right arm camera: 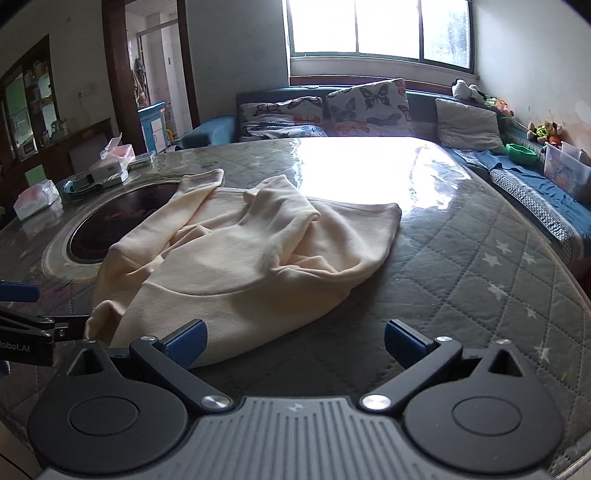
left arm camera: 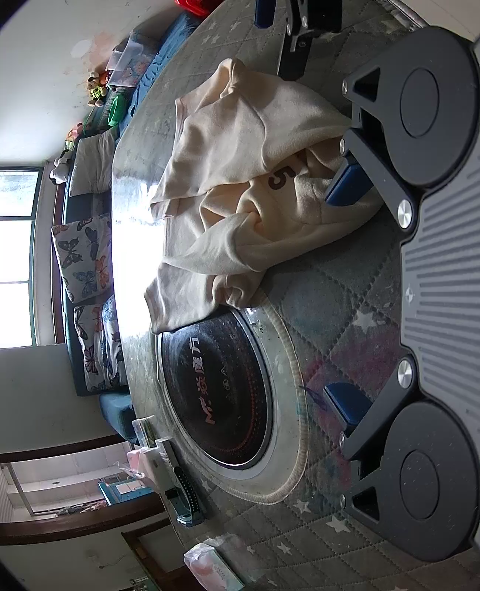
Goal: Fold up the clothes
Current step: 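Move both tools toward the crumpled cream sweatshirt on the table, then close both grippers on the sweatshirt's hem edge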
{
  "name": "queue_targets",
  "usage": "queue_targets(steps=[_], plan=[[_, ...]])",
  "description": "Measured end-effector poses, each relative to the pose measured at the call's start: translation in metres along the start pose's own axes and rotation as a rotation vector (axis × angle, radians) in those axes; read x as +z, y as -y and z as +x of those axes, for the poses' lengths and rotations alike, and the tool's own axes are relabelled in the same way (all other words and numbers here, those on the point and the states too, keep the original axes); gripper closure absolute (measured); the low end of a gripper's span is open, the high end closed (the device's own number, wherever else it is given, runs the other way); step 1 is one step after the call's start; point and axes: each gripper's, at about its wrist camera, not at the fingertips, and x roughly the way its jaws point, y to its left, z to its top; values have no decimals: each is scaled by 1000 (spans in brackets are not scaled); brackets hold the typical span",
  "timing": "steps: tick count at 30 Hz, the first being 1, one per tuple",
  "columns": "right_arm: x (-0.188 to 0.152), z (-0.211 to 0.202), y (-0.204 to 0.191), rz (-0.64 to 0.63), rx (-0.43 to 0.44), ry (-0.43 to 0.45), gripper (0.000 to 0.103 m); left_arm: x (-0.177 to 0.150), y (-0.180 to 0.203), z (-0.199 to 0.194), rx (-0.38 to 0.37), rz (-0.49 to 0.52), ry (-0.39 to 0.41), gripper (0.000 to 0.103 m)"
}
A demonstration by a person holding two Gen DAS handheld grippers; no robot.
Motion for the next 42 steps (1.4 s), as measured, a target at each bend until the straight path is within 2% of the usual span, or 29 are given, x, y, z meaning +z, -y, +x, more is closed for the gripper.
queue_targets(steps=[12,42], plan=[[0,-10,-2,-54,18,4,0,3,4,2,-8,11,-11,0],[-2,-18,-3,-69,46,-21,0,4,14,0,12,66,-35,0]])
